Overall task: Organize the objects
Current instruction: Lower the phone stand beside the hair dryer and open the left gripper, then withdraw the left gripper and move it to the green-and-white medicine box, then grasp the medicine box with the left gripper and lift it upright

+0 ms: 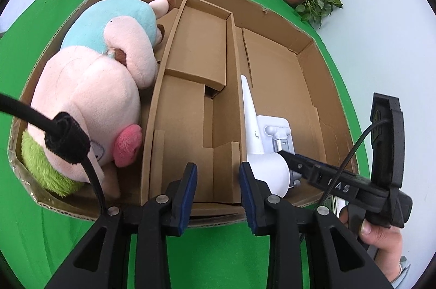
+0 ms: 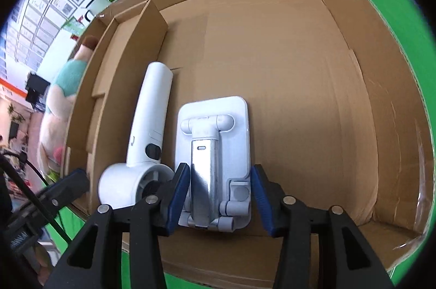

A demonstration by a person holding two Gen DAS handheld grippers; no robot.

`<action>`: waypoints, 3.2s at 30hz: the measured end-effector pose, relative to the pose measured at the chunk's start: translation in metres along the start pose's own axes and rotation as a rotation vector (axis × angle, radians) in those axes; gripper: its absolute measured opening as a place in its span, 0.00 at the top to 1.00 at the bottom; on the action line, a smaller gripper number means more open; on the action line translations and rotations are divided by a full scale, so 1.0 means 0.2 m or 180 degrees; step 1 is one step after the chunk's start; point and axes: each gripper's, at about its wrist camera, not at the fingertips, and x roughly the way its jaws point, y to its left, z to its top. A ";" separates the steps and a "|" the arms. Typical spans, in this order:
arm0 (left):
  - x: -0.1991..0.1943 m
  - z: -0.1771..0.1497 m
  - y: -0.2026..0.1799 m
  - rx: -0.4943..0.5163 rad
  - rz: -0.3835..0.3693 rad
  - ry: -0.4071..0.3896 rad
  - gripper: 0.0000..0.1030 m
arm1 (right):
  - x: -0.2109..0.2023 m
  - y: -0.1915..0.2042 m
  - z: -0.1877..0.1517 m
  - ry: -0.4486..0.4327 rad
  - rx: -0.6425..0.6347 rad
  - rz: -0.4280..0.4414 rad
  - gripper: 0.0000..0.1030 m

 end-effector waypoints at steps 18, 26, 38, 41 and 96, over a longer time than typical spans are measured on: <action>-0.56 -0.32 -0.26 0.1231 0.0624 -0.1918 0.00 | -0.46 0.17 -0.43 -0.1871 -0.0657 -0.0935 0.13; -0.58 -0.45 -0.33 0.1284 0.0668 -0.1872 0.00 | -0.55 0.18 -0.52 -0.2015 -0.0724 -0.0871 0.13; -0.58 -0.49 -0.26 0.1031 0.0549 -0.1798 0.75 | -0.60 0.24 -0.62 -0.2106 -0.0955 -0.0984 0.86; -0.59 -0.49 -0.24 0.0948 0.0626 -0.1924 0.24 | -0.61 0.26 -0.65 -0.2207 -0.1041 -0.1145 0.08; 0.08 -0.68 -0.03 0.0510 -0.1181 0.0318 0.22 | -0.23 0.38 -1.15 -0.0856 -0.1576 0.0026 0.09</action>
